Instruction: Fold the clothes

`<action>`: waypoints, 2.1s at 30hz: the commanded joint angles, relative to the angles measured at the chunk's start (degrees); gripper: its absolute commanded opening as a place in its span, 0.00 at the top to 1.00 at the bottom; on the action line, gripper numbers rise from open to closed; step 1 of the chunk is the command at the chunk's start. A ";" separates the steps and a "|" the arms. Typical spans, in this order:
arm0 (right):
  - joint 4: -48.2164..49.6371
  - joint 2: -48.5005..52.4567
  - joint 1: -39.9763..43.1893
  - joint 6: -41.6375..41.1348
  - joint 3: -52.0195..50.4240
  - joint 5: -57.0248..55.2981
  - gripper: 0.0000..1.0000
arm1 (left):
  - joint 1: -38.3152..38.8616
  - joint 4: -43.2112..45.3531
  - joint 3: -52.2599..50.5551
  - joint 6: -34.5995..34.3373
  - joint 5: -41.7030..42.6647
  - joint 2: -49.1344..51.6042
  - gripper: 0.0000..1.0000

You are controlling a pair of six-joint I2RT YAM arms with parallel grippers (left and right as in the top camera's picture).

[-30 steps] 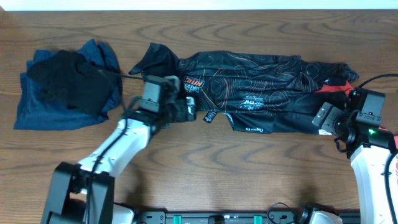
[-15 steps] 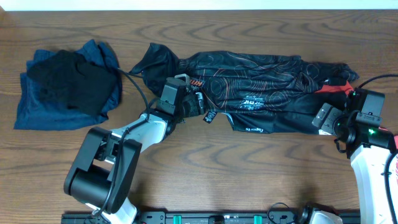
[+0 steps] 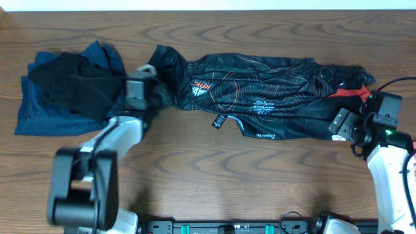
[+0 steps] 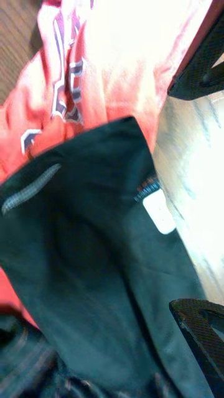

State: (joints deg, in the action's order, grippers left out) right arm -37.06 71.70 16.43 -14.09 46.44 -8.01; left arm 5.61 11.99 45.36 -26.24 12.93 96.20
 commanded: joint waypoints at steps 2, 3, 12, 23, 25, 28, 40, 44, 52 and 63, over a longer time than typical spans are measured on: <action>1.27 0.66 1.66 -1.64 -0.28 -0.74 0.01 | -4.09 0.04 1.49 2.16 2.01 -6.19 0.94; 1.33 0.70 1.66 -1.75 -0.28 -0.74 0.01 | -4.31 -0.44 1.49 2.12 4.52 -7.04 0.94; 0.83 0.70 1.66 -1.75 -0.28 -0.55 0.01 | 8.41 -15.87 1.44 -2.58 16.85 -7.23 0.55; -0.28 0.70 1.66 -1.75 -0.28 -0.55 0.01 | 28.79 -8.85 1.31 -13.14 5.42 0.04 0.49; -0.44 0.70 1.66 -1.75 -0.28 -0.55 0.01 | 30.97 -4.44 1.31 -13.20 5.42 2.36 0.49; -0.55 0.70 1.66 -1.75 -0.28 -0.55 0.01 | 33.38 0.39 1.31 -16.57 5.42 5.86 0.49; -0.66 0.70 1.66 -1.77 -0.28 -0.31 0.01 | 36.79 8.02 1.33 -22.60 5.46 13.90 0.61; -0.68 0.70 1.66 -1.75 -0.28 -0.33 0.01 | 37.22 7.80 1.33 -22.53 7.10 13.86 0.94; -0.68 0.70 1.66 -1.75 -0.28 -0.33 0.01 | 33.27 -9.25 1.33 -13.77 8.79 8.11 0.94; -0.63 0.70 1.66 -1.75 -0.28 -0.33 0.01 | 3.58 -44.85 1.33 -1.60 -7.61 -15.26 0.94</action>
State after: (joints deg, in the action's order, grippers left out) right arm -37.69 72.16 17.74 -14.92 46.33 -7.94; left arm 14.28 -31.48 46.85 -33.32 10.59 84.66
